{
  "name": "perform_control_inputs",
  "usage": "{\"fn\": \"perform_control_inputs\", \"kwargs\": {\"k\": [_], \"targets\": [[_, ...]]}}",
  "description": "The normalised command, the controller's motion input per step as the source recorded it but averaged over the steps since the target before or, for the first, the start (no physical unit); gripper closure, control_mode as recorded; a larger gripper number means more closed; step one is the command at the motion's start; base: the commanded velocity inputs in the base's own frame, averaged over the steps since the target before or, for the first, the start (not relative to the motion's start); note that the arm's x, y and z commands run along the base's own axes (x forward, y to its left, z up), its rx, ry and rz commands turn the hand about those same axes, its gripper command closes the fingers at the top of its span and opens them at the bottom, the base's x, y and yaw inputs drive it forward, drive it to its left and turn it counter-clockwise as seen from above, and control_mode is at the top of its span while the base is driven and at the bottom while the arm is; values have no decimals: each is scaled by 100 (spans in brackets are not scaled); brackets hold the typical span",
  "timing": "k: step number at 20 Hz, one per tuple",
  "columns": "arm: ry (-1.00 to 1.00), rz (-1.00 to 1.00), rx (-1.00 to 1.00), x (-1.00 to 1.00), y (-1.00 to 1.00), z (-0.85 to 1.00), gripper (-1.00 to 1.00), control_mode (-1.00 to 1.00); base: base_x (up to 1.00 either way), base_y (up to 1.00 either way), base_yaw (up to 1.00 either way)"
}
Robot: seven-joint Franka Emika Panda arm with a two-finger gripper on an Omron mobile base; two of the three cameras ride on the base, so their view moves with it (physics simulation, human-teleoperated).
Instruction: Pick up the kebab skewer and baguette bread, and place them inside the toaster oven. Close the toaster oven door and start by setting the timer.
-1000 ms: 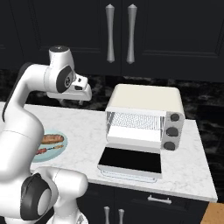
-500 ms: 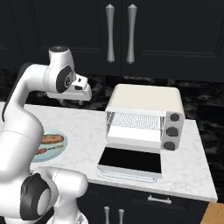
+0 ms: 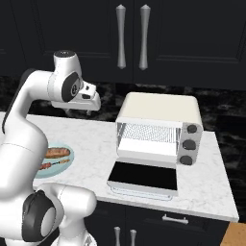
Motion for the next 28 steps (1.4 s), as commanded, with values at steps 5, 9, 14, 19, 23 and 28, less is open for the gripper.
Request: {"fn": "perform_control_inputs", "kwargs": {"k": [5, 9, 14, 19, 23, 28], "targets": [[-9, 3, 4, -47, -14, -5, -100, -100, 0, 0, 0], [-18, 12, 13, -71, -88, -42, -100, -100, 0, 0, 0], [-5, 8, 6, -9, -79, -23, -100, -100, 0, 0, 0], [-20, 20, 0, 3, -57, -20, -100, -100, 0, 0, 0], [-25, 24, 0, 6, -64, -25, -100, -100, 0, 0, 0], [-13, 13, 0, 43, -16, -18, -100, -100, 0, 0, 0]]}}
